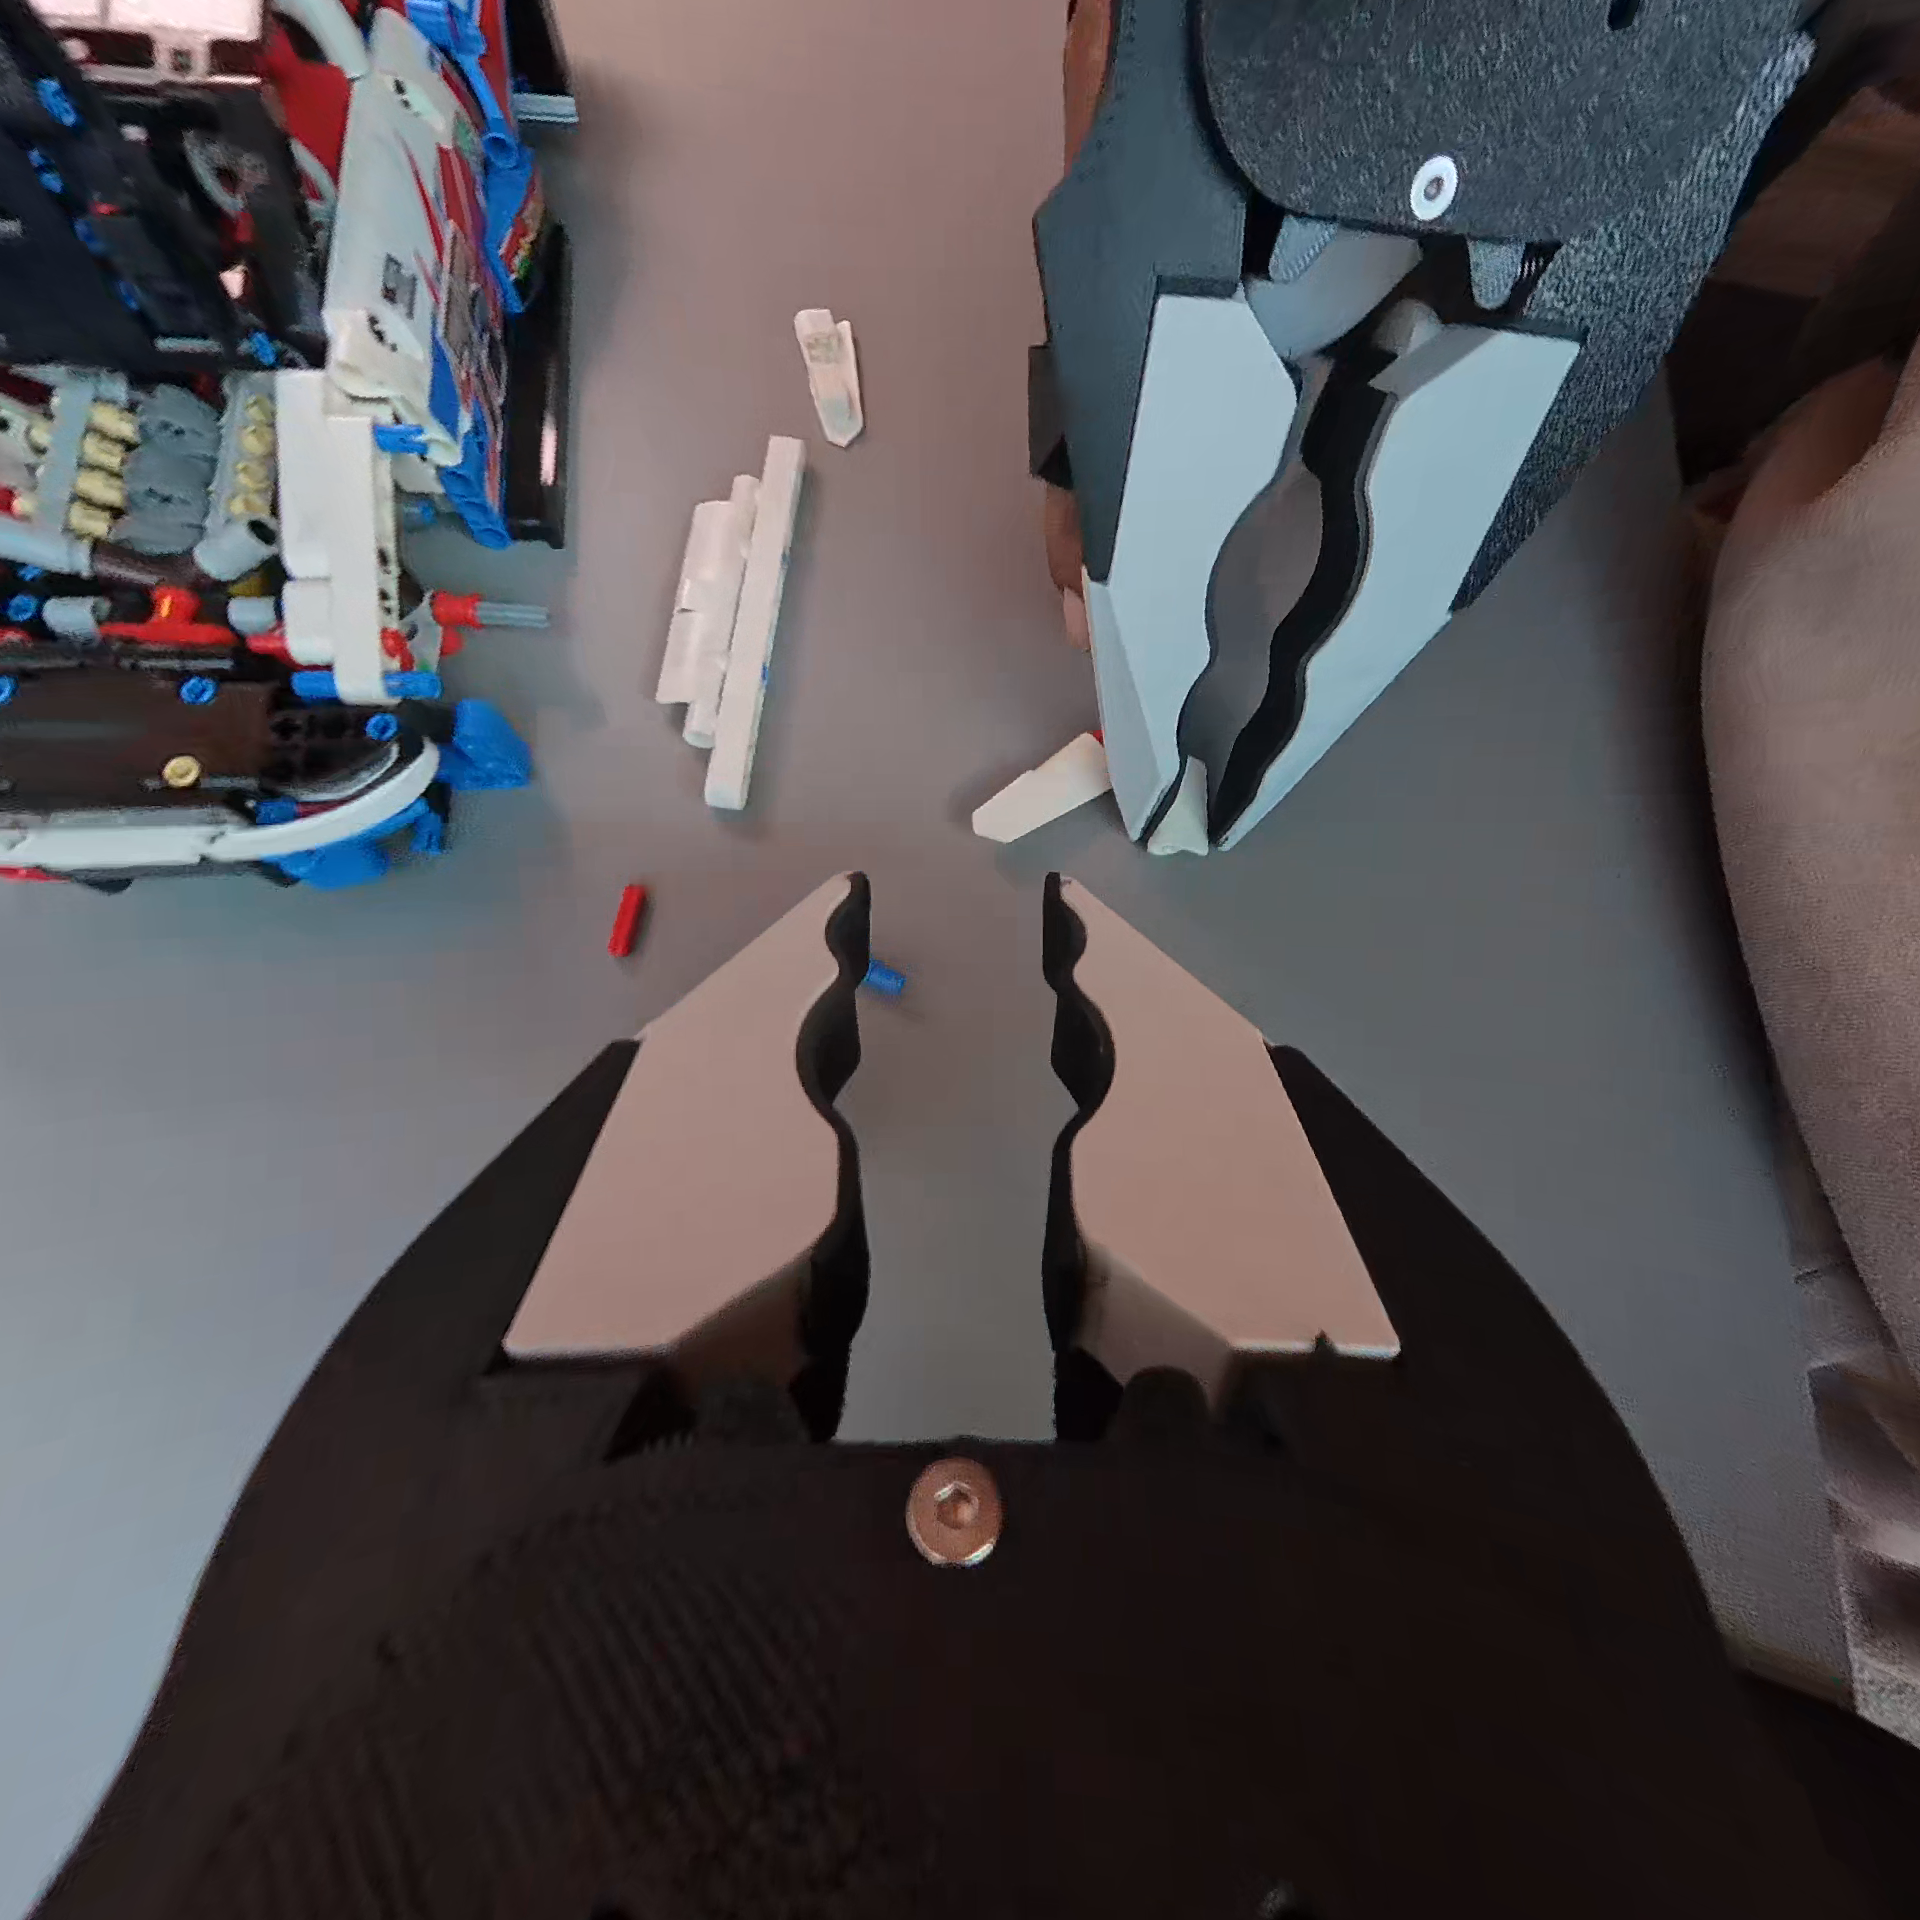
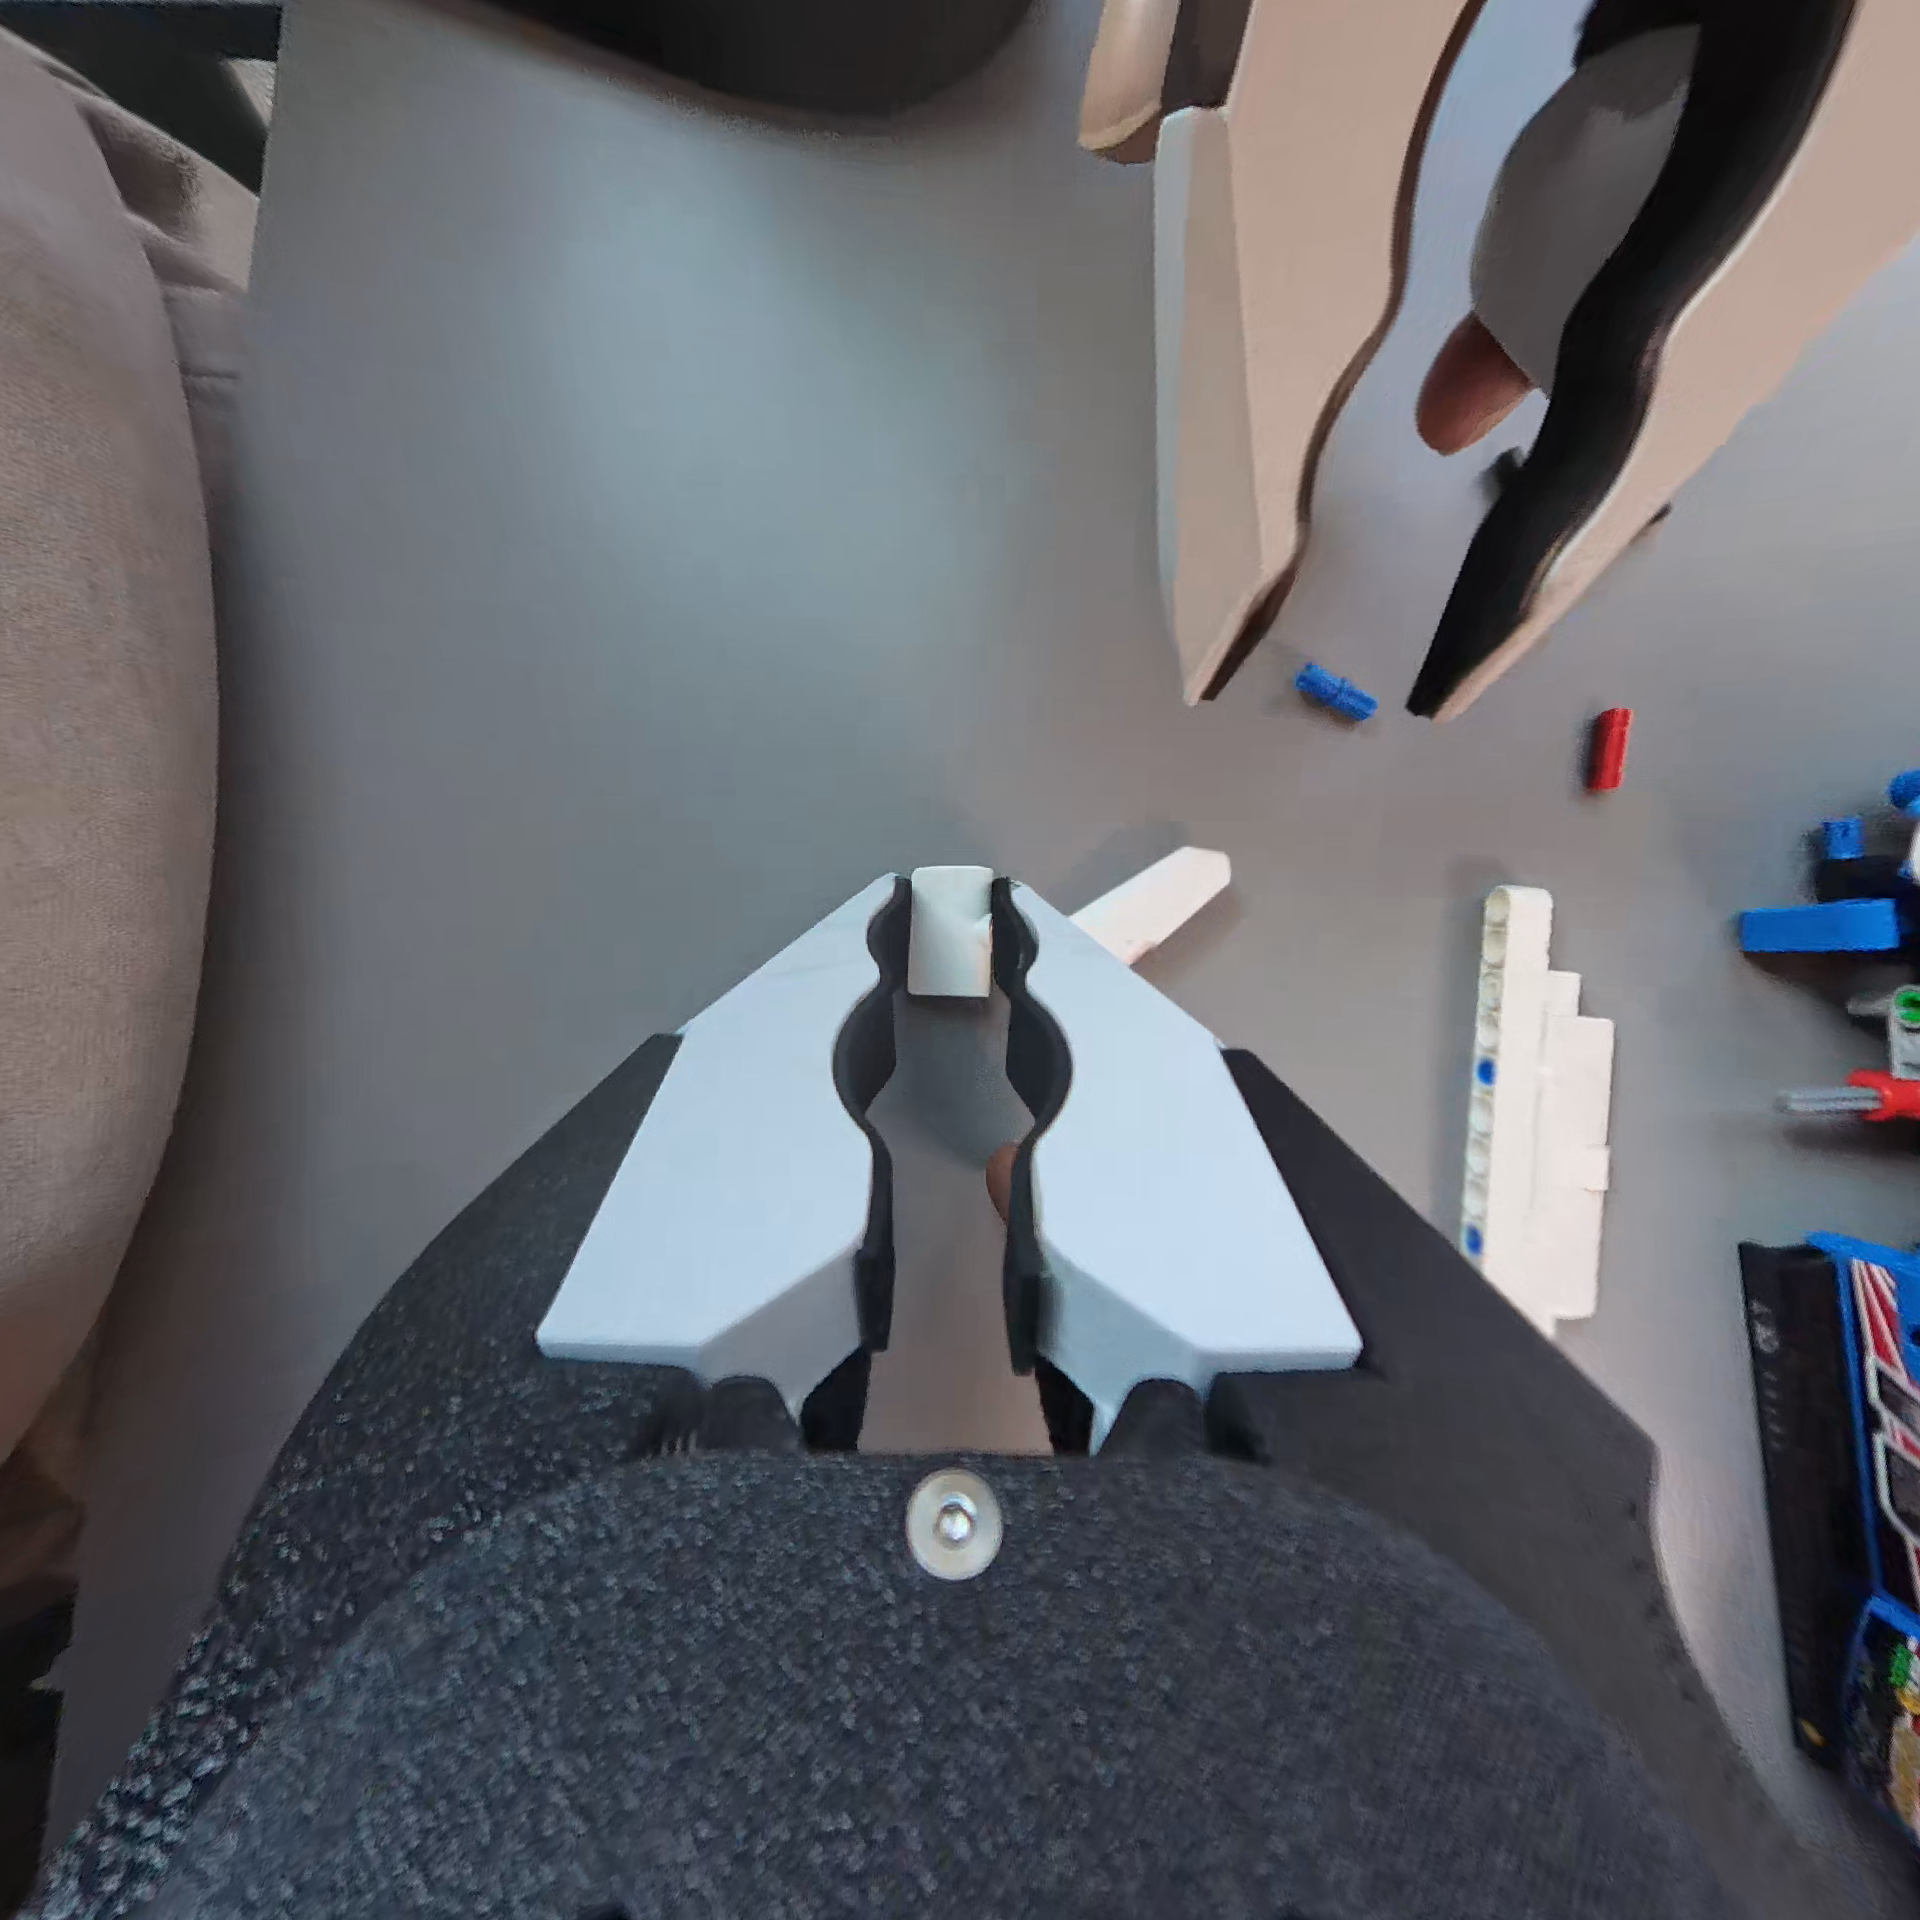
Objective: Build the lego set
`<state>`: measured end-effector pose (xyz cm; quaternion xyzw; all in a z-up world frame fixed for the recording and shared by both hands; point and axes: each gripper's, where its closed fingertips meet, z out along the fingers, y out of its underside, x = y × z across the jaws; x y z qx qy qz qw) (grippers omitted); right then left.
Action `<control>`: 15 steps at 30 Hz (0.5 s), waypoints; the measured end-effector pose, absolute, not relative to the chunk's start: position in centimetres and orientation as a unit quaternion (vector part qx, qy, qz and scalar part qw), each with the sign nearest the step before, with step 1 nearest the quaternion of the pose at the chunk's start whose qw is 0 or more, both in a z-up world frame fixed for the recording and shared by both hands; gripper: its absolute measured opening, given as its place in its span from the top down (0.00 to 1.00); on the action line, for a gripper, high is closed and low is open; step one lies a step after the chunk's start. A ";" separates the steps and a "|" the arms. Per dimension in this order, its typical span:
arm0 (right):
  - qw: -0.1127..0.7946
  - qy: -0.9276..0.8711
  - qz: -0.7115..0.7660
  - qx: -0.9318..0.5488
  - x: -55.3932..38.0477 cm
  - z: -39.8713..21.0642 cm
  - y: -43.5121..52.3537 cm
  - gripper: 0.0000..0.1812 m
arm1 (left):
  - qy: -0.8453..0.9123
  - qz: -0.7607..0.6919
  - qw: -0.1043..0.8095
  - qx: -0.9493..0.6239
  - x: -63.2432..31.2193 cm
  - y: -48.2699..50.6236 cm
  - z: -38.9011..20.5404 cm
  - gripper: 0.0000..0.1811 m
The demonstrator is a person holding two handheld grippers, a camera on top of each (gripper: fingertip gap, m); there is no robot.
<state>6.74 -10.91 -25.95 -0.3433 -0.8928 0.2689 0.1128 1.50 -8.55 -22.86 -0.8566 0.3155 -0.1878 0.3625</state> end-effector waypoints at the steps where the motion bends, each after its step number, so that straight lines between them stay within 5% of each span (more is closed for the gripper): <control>1: 0.114 -0.890 0.272 -0.349 7.4 -25.9 -10.6 0.93 | 0.334 -0.184 0.360 -0.851 2.0 -8.4 -23.1 0.82; 9: 0.141 -0.846 0.284 -0.428 9.9 -25.8 -6.4 0.93 | 0.477 -0.155 0.321 -0.804 5.6 -7.7 -25.5 0.77; 15: 0.151 -0.849 0.285 -0.420 8.8 -25.8 -6.6 0.93 | 0.461 -0.138 0.295 -0.826 6.0 -7.9 -25.9 0.92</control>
